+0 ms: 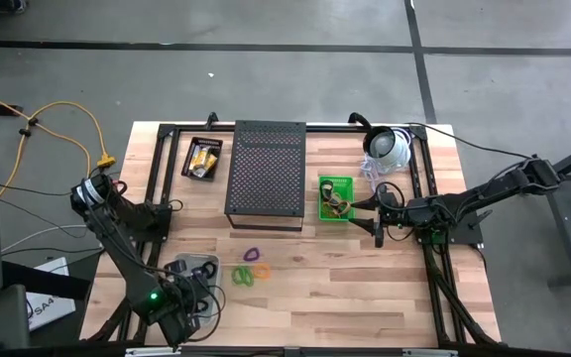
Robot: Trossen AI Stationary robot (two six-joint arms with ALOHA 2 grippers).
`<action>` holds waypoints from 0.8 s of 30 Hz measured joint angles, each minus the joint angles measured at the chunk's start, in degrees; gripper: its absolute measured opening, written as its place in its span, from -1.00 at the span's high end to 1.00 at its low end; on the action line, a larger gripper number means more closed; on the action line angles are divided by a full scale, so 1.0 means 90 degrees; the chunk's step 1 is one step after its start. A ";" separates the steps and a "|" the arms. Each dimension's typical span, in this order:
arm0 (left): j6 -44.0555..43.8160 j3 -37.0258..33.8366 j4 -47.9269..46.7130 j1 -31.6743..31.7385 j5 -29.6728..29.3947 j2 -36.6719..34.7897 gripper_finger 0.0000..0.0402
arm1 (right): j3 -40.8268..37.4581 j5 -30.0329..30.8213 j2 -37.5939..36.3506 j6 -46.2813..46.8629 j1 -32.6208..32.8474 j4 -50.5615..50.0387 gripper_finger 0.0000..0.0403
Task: Pick & Place Office Desk Supplies
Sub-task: Put the yellow spring keychain into the gray bin
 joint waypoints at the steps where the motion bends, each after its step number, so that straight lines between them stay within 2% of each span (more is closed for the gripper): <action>1: 0.0101 0.0000 -0.0002 0.0028 -0.0012 0.0000 0.52 | 0.0000 0.0000 0.0000 0.0000 -0.0002 0.0000 -0.11; 6: 0.0746 0.0001 0.0000 0.0320 -0.0063 -0.0189 0.52 | 0.0000 -0.0002 0.0000 0.0000 -0.0001 -0.0002 -0.11; 13: 0.2295 0.0007 0.0010 0.1022 -0.0407 -0.0744 0.52 | 0.0000 -0.0002 0.0000 0.0000 0.0000 -0.0002 -0.11; 24: 0.3560 0.0017 0.0250 0.1824 -0.0415 -0.0889 0.52 | 0.0000 0.0000 0.0000 0.0000 -0.0002 -0.0002 -0.11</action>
